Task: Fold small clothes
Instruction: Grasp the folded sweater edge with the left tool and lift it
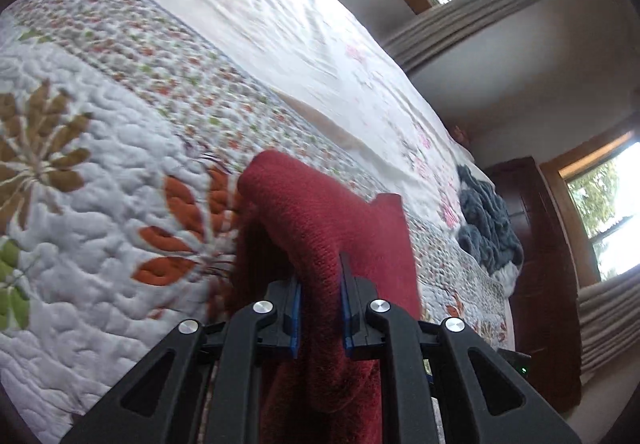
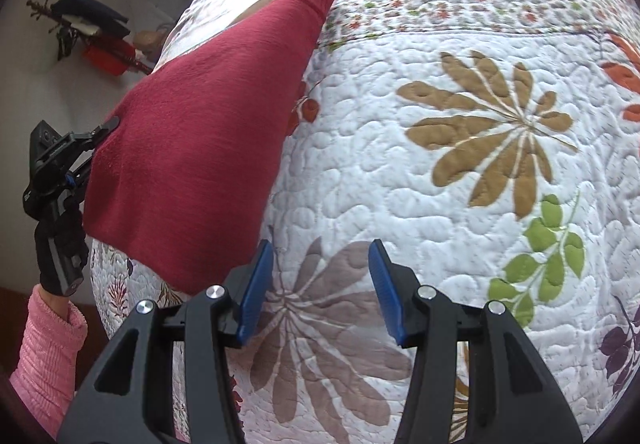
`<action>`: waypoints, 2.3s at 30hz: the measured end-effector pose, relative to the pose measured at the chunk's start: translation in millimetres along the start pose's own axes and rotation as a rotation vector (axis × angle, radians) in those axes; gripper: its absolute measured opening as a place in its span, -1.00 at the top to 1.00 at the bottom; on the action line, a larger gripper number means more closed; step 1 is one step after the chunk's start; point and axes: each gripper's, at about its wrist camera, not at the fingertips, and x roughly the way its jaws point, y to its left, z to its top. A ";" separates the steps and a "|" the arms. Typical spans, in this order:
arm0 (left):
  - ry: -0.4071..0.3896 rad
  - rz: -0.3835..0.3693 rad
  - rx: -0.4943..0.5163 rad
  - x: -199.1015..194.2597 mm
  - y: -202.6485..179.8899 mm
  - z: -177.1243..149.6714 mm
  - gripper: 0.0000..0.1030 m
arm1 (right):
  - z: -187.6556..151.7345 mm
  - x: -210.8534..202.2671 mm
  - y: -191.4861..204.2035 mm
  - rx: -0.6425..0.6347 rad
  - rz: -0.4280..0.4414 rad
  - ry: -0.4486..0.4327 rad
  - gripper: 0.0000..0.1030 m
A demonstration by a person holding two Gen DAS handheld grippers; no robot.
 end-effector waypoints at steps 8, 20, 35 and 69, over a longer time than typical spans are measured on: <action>0.087 -0.091 -0.083 36.0 27.0 -13.4 0.71 | 1.2 14.5 20.6 -0.020 0.009 0.030 0.00; 0.126 -0.046 -0.060 15.8 27.6 -10.2 0.60 | 10.0 34.5 58.4 0.042 0.156 0.086 -0.35; 0.173 0.047 0.079 -7.1 5.9 -59.9 0.07 | 7.8 56.6 76.0 0.052 0.146 0.156 0.45; 0.016 -0.043 0.120 57.6 -19.0 46.7 0.72 | 0.6 65.1 62.8 -0.051 0.093 0.128 -0.07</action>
